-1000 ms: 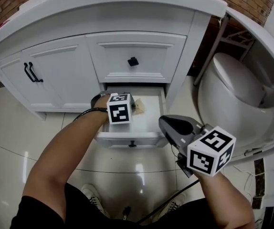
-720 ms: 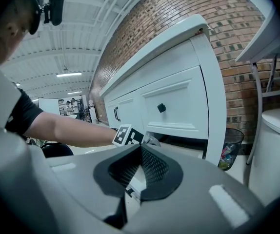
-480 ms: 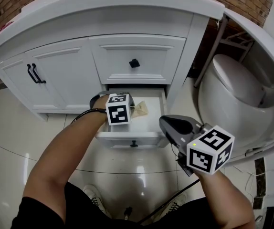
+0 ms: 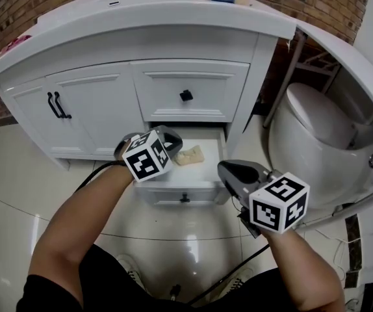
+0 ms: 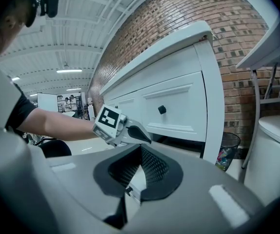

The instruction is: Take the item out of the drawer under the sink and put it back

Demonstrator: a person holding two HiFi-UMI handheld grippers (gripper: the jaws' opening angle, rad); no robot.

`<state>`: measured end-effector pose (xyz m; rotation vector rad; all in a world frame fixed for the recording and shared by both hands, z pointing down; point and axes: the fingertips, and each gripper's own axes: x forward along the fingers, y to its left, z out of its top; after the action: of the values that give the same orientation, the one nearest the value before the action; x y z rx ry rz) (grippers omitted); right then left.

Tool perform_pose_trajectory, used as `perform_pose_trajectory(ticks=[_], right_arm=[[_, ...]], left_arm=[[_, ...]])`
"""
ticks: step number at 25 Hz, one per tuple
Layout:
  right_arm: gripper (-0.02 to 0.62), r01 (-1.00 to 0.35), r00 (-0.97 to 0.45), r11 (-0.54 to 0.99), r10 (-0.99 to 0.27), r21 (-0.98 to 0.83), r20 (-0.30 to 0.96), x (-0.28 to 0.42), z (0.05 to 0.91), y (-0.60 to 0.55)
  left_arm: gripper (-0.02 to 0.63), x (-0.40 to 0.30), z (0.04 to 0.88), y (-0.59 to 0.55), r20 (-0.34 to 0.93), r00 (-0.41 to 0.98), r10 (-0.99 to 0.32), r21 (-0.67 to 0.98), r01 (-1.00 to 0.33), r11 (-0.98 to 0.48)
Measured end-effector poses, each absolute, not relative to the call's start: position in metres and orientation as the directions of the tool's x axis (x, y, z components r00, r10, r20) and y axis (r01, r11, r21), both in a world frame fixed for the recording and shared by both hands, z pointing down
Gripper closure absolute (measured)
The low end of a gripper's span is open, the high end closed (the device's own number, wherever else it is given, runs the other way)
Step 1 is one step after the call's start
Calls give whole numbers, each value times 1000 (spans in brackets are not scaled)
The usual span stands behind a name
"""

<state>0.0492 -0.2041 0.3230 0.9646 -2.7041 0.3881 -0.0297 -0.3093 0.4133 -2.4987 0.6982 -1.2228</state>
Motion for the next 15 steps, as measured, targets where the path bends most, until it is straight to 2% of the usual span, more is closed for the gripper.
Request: perform_pose_trajectory(ticks=[7, 11, 15], right_arm=[[588, -630, -762, 764, -573, -140, 301, 38, 315, -193], [588, -625, -769, 769, -576, -135, 277, 35, 306, -187], [588, -635, -762, 761, -591, -128, 266, 37, 300, -186]], left_arm=[[600, -49, 339, -249, 530, 595, -605, -350, -496, -795], [600, -68, 287, -216, 375, 641, -669, -191, -653, -733], [600, -80, 267, -192, 264, 634, -727, -167, -713, -681]])
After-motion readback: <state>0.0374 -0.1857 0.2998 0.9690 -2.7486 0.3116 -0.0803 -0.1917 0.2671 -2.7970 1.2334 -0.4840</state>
